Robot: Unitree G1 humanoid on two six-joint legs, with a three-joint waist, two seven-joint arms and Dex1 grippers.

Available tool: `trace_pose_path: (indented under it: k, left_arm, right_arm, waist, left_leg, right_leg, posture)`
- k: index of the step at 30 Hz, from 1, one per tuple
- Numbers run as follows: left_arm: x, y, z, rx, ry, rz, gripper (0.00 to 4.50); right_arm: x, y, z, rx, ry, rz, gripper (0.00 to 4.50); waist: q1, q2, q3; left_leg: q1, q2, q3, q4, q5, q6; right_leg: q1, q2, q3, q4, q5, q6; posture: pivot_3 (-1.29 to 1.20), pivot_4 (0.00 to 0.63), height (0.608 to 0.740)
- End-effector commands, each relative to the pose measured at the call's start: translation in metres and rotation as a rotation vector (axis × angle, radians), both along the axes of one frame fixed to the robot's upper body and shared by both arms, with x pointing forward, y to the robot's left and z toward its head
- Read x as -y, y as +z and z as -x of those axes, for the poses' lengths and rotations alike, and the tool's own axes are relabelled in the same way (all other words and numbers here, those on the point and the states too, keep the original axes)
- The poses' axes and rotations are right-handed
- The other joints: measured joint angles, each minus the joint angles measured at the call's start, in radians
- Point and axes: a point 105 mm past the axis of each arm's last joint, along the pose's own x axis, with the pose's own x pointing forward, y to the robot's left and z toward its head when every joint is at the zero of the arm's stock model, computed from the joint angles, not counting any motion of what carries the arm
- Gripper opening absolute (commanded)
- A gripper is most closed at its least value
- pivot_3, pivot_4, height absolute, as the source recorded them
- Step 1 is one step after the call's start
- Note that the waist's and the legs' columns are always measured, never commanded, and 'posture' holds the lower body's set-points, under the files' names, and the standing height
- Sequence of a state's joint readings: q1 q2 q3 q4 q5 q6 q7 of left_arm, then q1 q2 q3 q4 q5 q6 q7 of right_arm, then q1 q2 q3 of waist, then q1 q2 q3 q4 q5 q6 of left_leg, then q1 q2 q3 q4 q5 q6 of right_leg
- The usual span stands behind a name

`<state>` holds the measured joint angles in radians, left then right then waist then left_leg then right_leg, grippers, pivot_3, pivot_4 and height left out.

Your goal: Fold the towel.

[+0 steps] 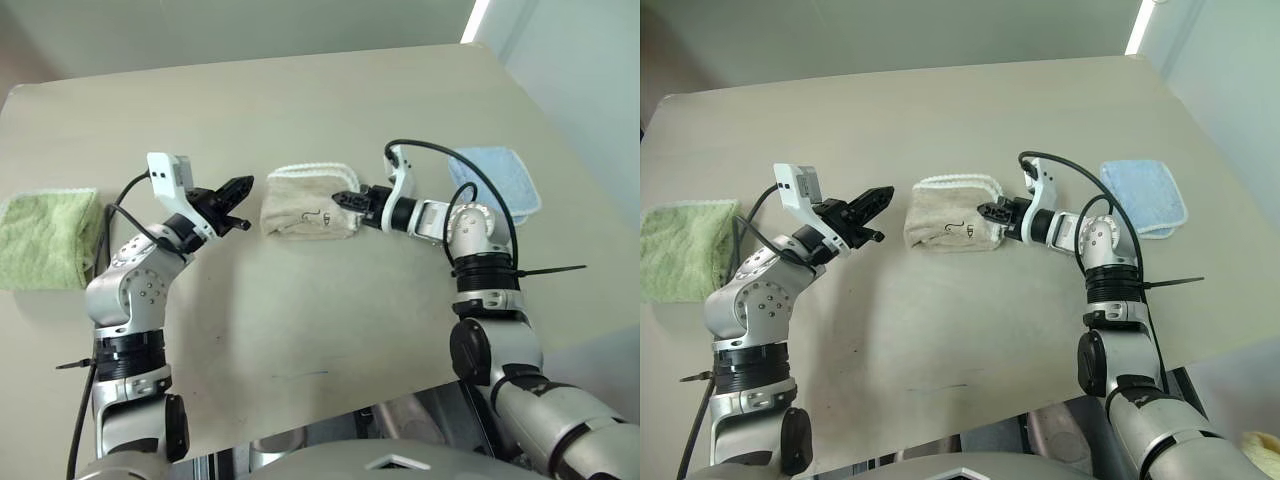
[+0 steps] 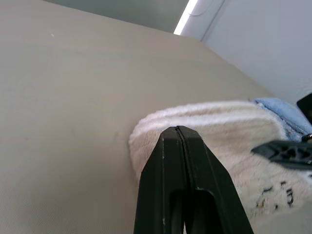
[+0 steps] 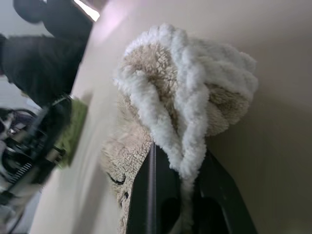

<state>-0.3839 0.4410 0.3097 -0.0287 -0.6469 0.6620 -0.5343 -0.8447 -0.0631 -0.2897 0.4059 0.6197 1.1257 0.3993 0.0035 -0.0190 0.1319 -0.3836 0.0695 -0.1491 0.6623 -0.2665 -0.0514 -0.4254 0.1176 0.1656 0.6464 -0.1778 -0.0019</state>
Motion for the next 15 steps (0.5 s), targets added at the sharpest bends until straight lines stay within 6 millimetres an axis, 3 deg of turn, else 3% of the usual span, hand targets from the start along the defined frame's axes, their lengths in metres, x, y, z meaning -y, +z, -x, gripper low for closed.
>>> trace_pose_path:
  k: [1, 3, 8, 12, 15]
  left_arm:
    - [0.003, 0.014, -0.001, 0.059, -0.006, 0.008, 0.0]
    - [0.004, 0.014, -0.001, 0.06, -0.007, 0.007, 0.0]
    - [0.003, 0.014, -0.001, 0.062, -0.009, 0.009, 0.0]
    - [0.003, 0.012, -0.001, 0.057, -0.009, 0.014, 0.0]
    - [0.009, 0.008, -0.002, 0.048, -0.023, 0.022, 0.0]
  right_arm:
    - [0.021, 0.042, -0.007, 0.097, -0.079, -0.065, 0.02]
    - [0.037, 0.054, -0.011, 0.125, -0.143, -0.075, 0.02]
    - [0.123, 0.098, -0.02, 0.233, -0.426, -0.067, 0.02]
    - [0.169, 0.112, -0.014, 0.253, -0.556, -0.046, 0.02]
    - [0.229, 0.1, -0.002, 0.155, -0.778, 0.014, 0.02]
  waist:
    - [0.001, 0.0, 0.0]
    - [0.002, 0.0, 0.0]
    - [0.01, 0.001, 0.0]
    - [0.01, 0.001, 0.0]
    - [0.009, 0.001, 0.0]
  left_leg:
    - [0.0, 0.0, 0.0, 0.0, 0.0, 0.0]
    - [0.0, 0.0, 0.0, 0.0, 0.0, 0.0]
    - [-0.001, -0.001, 0.0, 0.001, 0.0, 0.0]
    - [-0.001, -0.001, 0.001, 0.0, -0.001, 0.001]
    - [-0.001, -0.001, 0.001, 0.0, -0.001, 0.001]
  right_leg:
    - [0.0, 0.0, 0.0, 0.0, 0.0, 0.0]
    - [0.0, 0.0, 0.0, 0.0, 0.0, 0.0]
    - [0.0, -0.001, 0.0, 0.0, 0.0, 0.001]
    - [0.0, 0.0, 0.001, 0.0, -0.001, 0.002]
    - [0.0, 0.0, 0.001, 0.0, 0.0, 0.003]
  posture:
    - [0.0, 0.15, 0.74]
    - [0.0, 0.15, 0.74]
    - [0.0, 0.15, 0.74]
    - [0.0, 0.15, 0.74]
    - [0.0, 0.15, 0.74]
